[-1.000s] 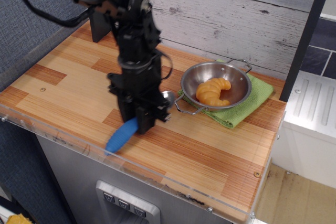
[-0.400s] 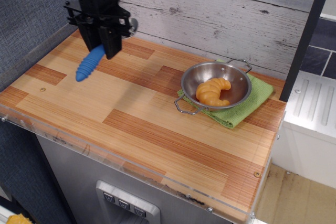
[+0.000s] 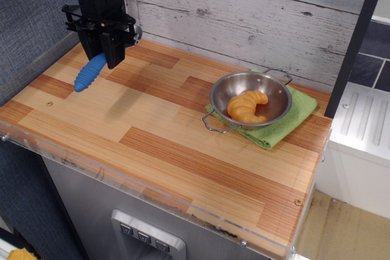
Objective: Move the spoon to the outer back edge of the table.
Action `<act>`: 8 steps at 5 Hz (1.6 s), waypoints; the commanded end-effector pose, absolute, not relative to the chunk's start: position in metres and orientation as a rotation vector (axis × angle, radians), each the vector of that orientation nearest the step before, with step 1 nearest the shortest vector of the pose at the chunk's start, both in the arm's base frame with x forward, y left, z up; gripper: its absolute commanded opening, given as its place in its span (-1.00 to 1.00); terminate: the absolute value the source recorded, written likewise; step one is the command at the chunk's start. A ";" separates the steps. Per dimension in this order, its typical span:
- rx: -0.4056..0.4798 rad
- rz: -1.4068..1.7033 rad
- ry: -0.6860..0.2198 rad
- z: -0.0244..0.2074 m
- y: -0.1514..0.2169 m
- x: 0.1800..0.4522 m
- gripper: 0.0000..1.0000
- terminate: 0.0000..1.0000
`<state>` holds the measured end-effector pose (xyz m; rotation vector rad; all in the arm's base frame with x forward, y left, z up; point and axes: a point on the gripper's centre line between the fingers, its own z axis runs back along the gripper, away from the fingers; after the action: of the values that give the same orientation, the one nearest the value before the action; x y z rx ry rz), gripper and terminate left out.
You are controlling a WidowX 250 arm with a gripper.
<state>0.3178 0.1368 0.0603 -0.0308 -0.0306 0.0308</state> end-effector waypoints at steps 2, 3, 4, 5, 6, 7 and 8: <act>0.056 0.129 -0.083 0.062 0.182 0.341 -1.00 -1.00; 0.055 0.135 -0.069 0.055 0.188 0.346 -1.00 -1.00; 0.029 0.126 -0.060 0.043 0.189 0.348 -1.00 -1.00; -0.002 0.098 -0.034 0.029 0.180 0.350 -1.00 -1.00; -0.035 0.083 -0.020 0.020 0.177 0.350 -1.00 -1.00; -0.046 0.073 -0.012 0.020 0.176 0.349 1.00 -1.00; -0.092 0.056 -0.125 0.042 0.169 0.346 1.00 -1.00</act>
<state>0.3412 0.1593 0.0164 -0.1296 -0.0530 0.0583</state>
